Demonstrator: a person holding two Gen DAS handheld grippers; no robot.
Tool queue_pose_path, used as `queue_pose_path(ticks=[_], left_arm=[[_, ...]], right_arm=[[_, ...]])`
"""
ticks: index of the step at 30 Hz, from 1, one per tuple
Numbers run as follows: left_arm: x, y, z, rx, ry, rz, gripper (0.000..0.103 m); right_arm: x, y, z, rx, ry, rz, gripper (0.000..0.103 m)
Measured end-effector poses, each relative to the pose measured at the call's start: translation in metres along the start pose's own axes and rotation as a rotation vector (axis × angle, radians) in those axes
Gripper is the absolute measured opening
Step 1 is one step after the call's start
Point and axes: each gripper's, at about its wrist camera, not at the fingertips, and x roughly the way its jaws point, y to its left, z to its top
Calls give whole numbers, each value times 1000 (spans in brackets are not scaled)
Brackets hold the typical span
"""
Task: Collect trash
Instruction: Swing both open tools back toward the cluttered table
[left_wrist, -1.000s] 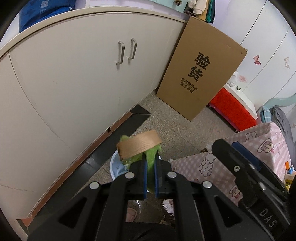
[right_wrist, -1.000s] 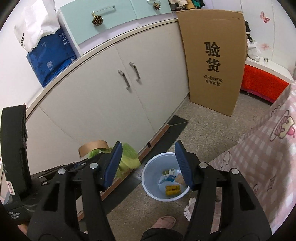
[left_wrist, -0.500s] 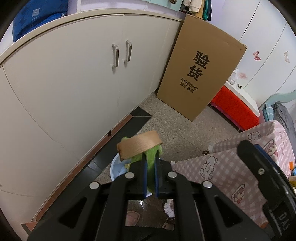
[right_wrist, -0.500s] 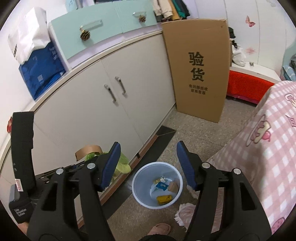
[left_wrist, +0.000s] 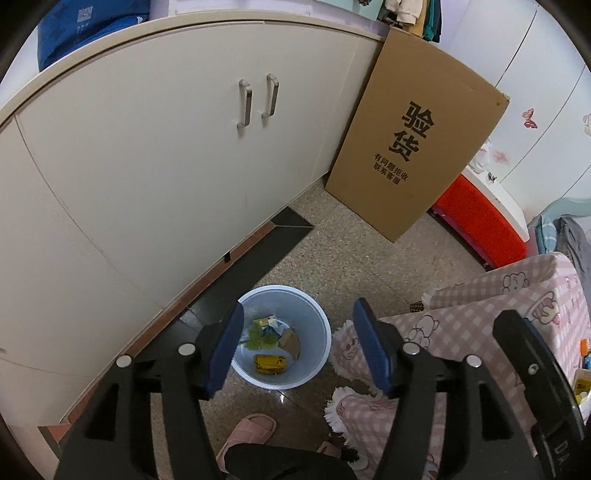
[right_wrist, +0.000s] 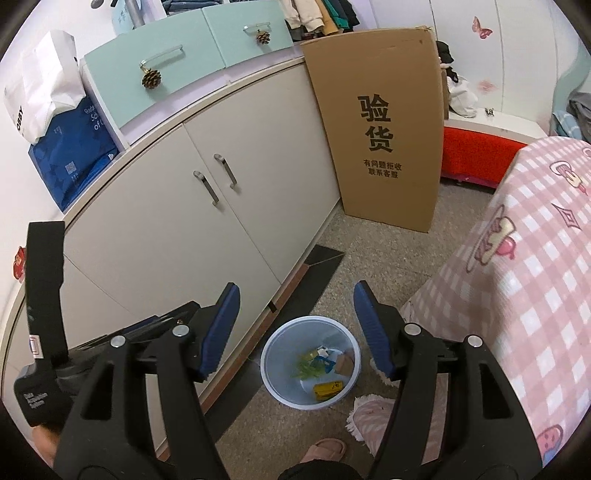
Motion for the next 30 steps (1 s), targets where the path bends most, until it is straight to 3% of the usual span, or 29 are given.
queue_pose_path(ticks=[6, 15, 22, 30], left_arm=[[-29, -11, -9, 27, -34, -25, 62], [-87, -50, -32, 106, -105, -91, 66], [-126, -113, -66, 229, -144, -160, 72], [-144, -187, -117, 385, -117, -227, 75]], right_arm=[[-29, -2, -2, 6, -35, 0, 65], [-103, -25, -9, 46, -131, -38, 67], [-170, -76, -33, 118, -192, -137, 73], [-236, -157, -77, 252, -206, -302, 79]])
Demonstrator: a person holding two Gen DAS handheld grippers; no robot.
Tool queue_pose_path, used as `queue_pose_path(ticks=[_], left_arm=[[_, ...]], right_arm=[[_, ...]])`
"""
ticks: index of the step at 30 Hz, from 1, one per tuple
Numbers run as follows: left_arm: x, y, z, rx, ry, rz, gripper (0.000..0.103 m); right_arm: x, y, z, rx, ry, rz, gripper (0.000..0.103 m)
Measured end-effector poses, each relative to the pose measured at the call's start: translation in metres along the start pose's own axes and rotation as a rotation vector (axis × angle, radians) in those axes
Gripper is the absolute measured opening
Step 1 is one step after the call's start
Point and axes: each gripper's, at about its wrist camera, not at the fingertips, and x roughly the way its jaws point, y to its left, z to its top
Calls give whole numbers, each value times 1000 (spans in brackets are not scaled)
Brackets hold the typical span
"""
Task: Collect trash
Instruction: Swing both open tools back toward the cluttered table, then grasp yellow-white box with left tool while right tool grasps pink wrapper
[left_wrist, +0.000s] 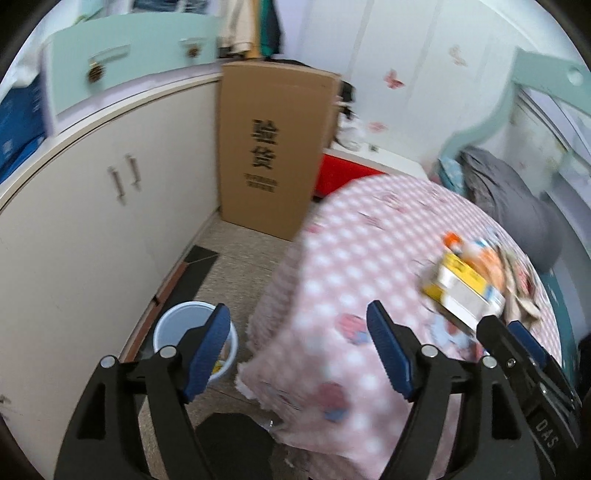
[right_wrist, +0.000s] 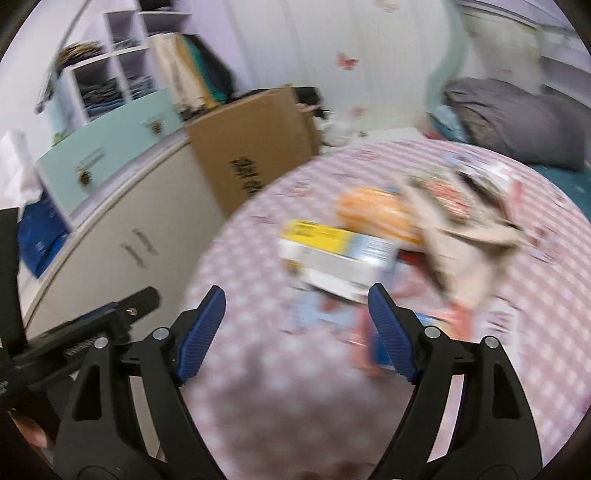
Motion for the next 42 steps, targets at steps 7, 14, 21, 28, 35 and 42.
queue_pose_path(ticks=[7, 14, 21, 28, 35, 42], left_arm=[[3, -54, -17, 109, 24, -28, 75], [5, -84, -25, 166, 31, -36, 75], [14, -107, -25, 181, 45, -55, 75], [27, -142, -27, 230, 41, -77, 75], [38, -178, -28, 281, 23, -75, 75], [55, -183, -19, 259, -19, 47, 71]], right_arm=[[-8, -68, -17, 121, 34, -88, 79], [6, -83, -19, 113, 80, -55, 71], [10, -80, -16, 55, 94, -5, 33], [-7, -99, -16, 86, 45, -23, 27], [-14, -117, -11, 118, 31, -16, 26], [-12, -117, -7, 99, 41, 2, 26]])
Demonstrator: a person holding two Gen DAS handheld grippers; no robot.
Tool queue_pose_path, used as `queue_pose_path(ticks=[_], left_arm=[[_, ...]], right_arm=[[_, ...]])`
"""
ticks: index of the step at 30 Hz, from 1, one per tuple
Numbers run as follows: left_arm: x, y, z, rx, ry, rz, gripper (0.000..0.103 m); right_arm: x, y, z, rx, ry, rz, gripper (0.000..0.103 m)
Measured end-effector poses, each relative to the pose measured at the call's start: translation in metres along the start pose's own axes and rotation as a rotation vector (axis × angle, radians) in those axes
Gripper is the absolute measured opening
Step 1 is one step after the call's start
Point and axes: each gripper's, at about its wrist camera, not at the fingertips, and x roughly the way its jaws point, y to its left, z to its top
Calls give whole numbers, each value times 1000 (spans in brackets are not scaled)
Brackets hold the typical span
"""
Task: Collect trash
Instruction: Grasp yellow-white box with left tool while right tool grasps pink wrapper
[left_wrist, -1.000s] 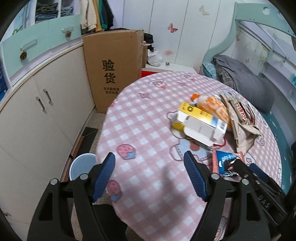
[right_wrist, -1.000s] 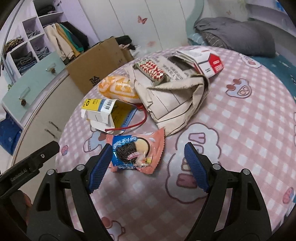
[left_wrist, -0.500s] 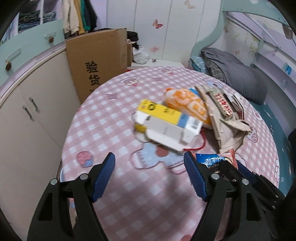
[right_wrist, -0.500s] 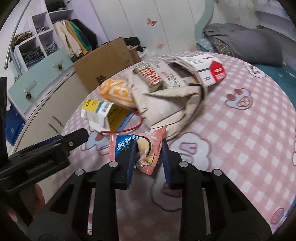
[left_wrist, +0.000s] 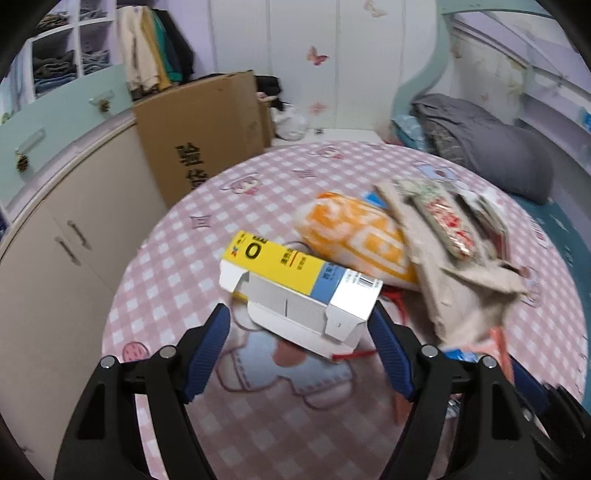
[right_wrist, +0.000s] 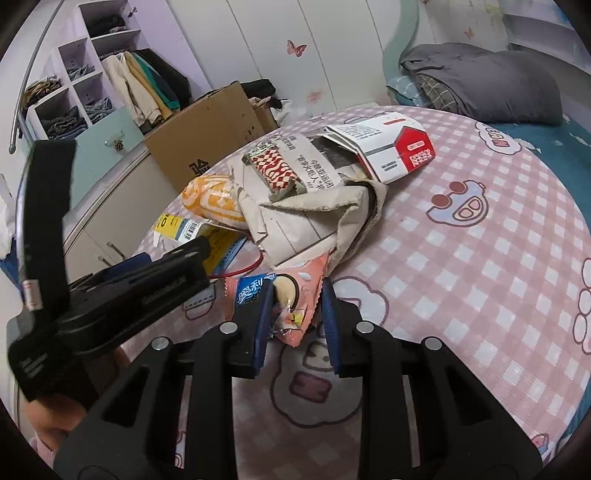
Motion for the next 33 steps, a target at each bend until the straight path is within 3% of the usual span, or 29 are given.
queue_pose_path(ticks=[1, 3, 5, 7, 11, 24, 33], left_arm=[[1, 3, 0, -4, 2, -3, 65], [4, 10, 0, -16, 15, 2, 34], [5, 17, -1, -23, 21, -10, 17], [0, 27, -3, -38, 5, -12, 16], [-16, 45, -7, -48, -36, -7, 1], [-58, 137, -29, -143, -73, -15, 1], [-69, 237, -43, -296, -73, 28, 1]], right_arm=[[0, 1, 0, -2, 1, 2, 25], [0, 0, 1, -4, 2, 5, 25], [1, 3, 1, -5, 1, 8, 25], [2, 8, 2, -11, 1, 13, 25], [6, 27, 1, -29, 4, 33, 24], [20, 111, 4, -151, 20, 76, 24], [57, 215, -2, -310, 71, 147, 23]])
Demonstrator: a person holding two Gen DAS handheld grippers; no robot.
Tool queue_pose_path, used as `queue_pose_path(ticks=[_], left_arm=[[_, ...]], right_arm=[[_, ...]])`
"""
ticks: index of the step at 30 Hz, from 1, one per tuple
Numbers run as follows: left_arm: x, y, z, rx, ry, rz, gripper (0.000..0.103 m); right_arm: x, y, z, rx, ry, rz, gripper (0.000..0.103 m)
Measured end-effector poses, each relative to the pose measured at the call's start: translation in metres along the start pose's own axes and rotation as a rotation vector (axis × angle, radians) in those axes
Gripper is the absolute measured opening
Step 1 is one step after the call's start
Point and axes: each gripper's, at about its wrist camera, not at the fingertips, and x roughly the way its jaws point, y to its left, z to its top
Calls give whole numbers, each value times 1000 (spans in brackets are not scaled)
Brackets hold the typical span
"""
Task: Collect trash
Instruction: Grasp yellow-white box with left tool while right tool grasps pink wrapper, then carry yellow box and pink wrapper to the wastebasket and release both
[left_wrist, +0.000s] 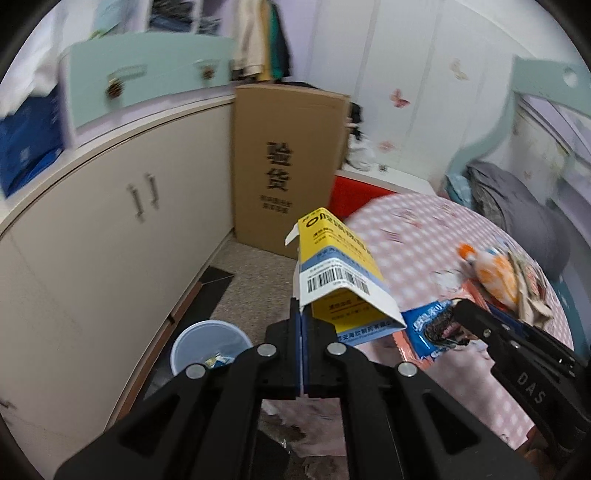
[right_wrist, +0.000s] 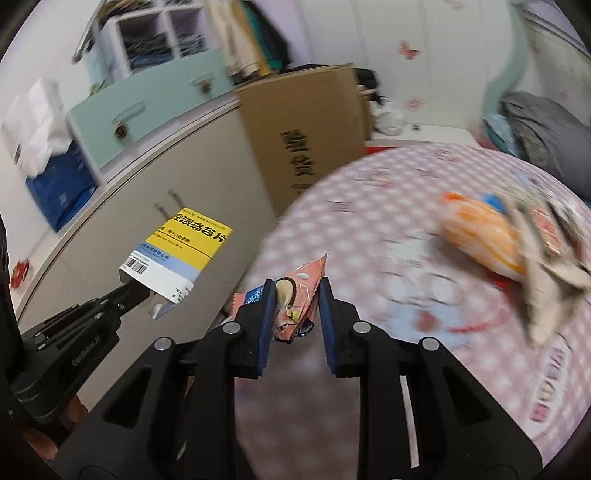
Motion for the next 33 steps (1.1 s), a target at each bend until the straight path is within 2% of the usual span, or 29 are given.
queue_pose_path(ticks=[6, 12, 13, 14, 15, 16, 19, 24, 33], left_arm=[[8, 76, 12, -119, 3, 68, 1], [21, 140, 17, -208, 13, 177, 1], [24, 148, 16, -220, 18, 191, 1], [28, 157, 16, -232, 28, 210, 1], [30, 163, 15, -239, 33, 219, 1], [34, 170, 15, -249, 40, 229, 1], [45, 181, 13, -259, 61, 256, 1], [57, 192, 7, -264, 92, 268, 1], [67, 183, 10, -243, 102, 264, 1]], right_arm=[[56, 74, 17, -120, 57, 75, 23], [111, 127, 19, -187, 110, 141, 26], [124, 135, 20, -185, 118, 151, 30], [136, 141, 20, -184, 131, 156, 50], [143, 146, 19, -184, 137, 163, 58], [149, 151, 18, -190, 141, 163, 60], [162, 164, 13, -207, 158, 158, 60], [165, 163, 8, -182, 171, 160, 60], [150, 154, 8, -159, 139, 159, 61]])
